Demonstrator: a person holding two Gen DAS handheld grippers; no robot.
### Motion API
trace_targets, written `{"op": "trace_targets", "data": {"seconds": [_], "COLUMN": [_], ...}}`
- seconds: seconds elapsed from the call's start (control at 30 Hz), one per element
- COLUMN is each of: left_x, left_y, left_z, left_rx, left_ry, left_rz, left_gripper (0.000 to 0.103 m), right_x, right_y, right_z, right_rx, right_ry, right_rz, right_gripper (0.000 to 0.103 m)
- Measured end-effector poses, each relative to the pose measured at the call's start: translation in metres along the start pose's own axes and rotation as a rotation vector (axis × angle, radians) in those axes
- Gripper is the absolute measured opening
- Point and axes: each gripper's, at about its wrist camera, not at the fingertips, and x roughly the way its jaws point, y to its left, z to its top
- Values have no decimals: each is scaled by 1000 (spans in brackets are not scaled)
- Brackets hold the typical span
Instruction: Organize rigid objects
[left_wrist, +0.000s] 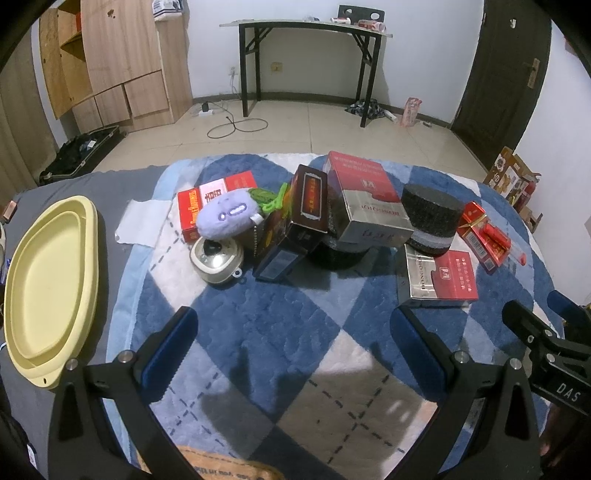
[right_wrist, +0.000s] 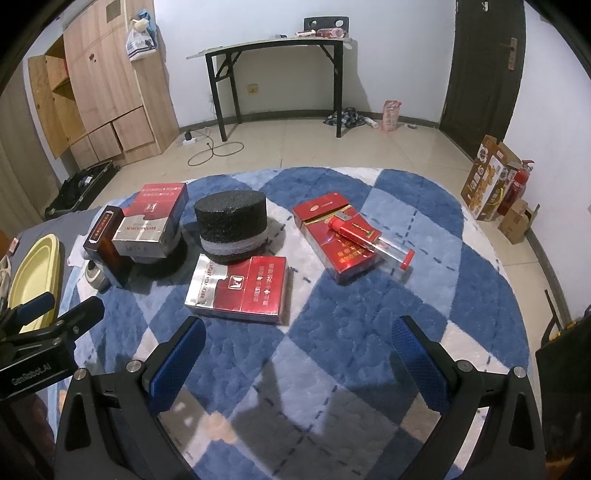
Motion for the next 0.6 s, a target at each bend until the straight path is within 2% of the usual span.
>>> {"op": "trace_targets", "data": {"seconds": [0.6], "left_x": [0], "left_y": [0], "left_z": [0], "left_rx": [-1], "left_ry": [1], "left_rz": [1], "left_gripper": [103], "right_x": [1], "right_y": [1], "right_z": [0], "right_rx": [0], "right_ry": [1], "right_rz": [-4], "right_gripper": [102]}}
